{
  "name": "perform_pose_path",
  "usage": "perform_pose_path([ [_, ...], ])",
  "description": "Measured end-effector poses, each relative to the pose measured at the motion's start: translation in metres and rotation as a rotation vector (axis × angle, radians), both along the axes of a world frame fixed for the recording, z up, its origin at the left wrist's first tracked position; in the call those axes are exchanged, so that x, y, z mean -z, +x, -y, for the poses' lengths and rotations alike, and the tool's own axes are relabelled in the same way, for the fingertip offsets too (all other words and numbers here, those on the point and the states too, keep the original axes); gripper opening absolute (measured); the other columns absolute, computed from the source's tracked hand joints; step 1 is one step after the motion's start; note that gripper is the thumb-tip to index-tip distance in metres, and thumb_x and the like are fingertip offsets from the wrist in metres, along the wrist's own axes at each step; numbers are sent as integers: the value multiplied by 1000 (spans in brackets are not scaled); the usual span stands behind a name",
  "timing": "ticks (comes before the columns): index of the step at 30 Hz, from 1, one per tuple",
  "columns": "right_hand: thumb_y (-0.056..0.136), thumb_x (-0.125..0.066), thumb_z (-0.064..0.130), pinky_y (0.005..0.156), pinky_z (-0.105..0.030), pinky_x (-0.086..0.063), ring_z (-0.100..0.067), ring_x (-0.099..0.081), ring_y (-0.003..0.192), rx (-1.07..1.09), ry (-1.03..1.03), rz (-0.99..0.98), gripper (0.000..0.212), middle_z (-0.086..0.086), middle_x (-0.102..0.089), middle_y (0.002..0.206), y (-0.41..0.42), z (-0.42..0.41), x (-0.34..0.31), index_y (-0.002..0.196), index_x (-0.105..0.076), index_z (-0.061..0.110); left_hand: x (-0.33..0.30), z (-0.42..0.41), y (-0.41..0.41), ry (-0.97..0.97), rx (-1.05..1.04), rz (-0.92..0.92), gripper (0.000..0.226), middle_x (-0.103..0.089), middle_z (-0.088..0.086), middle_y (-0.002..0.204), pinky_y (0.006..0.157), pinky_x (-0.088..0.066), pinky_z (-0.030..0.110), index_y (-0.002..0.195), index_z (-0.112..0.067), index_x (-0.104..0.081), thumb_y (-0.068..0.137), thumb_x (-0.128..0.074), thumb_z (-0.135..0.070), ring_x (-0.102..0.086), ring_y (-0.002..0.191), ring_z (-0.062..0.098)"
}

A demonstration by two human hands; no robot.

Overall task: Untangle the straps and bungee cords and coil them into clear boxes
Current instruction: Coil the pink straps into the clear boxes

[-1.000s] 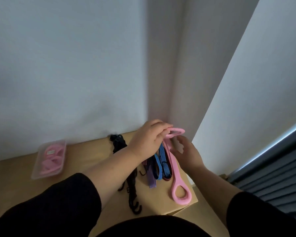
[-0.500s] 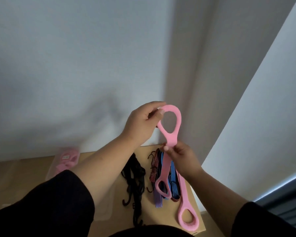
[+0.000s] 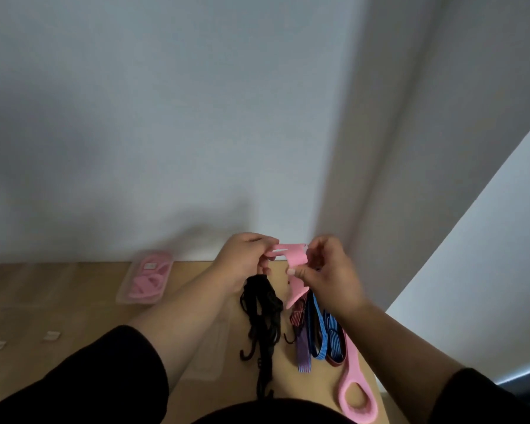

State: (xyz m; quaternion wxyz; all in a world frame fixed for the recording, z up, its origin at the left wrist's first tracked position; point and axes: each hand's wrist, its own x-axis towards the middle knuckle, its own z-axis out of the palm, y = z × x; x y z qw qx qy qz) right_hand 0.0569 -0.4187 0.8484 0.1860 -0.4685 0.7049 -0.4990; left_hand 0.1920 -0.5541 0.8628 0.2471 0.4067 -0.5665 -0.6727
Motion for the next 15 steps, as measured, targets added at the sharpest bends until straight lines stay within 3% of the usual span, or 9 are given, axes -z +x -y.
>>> perform_pose_path([
  [3, 73, -90, 29, 59, -20, -53, 3, -59, 79, 2, 54, 32, 59, 12, -61, 91, 5, 5, 2, 96, -44, 58, 6, -3, 6, 85, 10, 28, 17, -60, 5, 57, 49, -47, 28, 77, -7, -78, 88, -65, -10, -47, 45, 15],
  [5, 72, -90, 28, 80, -33, -56, -5, -61, 100, -13, 69, -38, 69, 10, -59, 108, 9, 8, 2, 113, -45, 59, 6, -5, 9, 126, 30, 28, 18, -61, 7, 58, 48, -44, 28, 79, -6, -78, 89, -64, -10, -45, 45, 15],
  [7, 75, -89, 21, 91, -40, -54, -11, -55, 109, -18, 23, -165, 65, 9, -53, 112, 14, 10, 0, 128, -57, 40, 6, -5, 11, 159, 60, 9, 16, -61, 7, 59, 47, -42, 27, 83, -3, -77, 90, -66, -12, -45, 46, 15],
  [11, 74, -89, 10, 90, -47, -51, -24, -53, 106, -43, -117, -203, 28, 0, -51, 104, 18, 14, -2, 98, -78, 20, 4, -2, 20, 38, 116, 138, 17, -60, 2, 60, 50, -41, 29, 76, -11, -77, 88, -68, -19, -45, 49, 15],
  [13, 80, -85, 15, 93, -46, -52, -18, -53, 114, -105, -54, -53, 14, 7, -54, 115, 17, 18, -5, 92, -81, 22, 4, 0, 26, -119, 124, 280, 26, -61, -5, 59, 57, -43, 30, 70, -19, -75, 92, -64, -28, -49, 55, 17],
  [15, 88, -77, 18, 94, -46, -53, -13, -60, 111, -161, 21, 77, 10, 9, -64, 116, 17, 23, -9, 96, -81, 24, 3, 1, 32, -237, 94, 333, 33, -67, -11, 69, 70, -47, 28, 78, -23, -76, 98, -56, -41, -59, 68, 15],
])
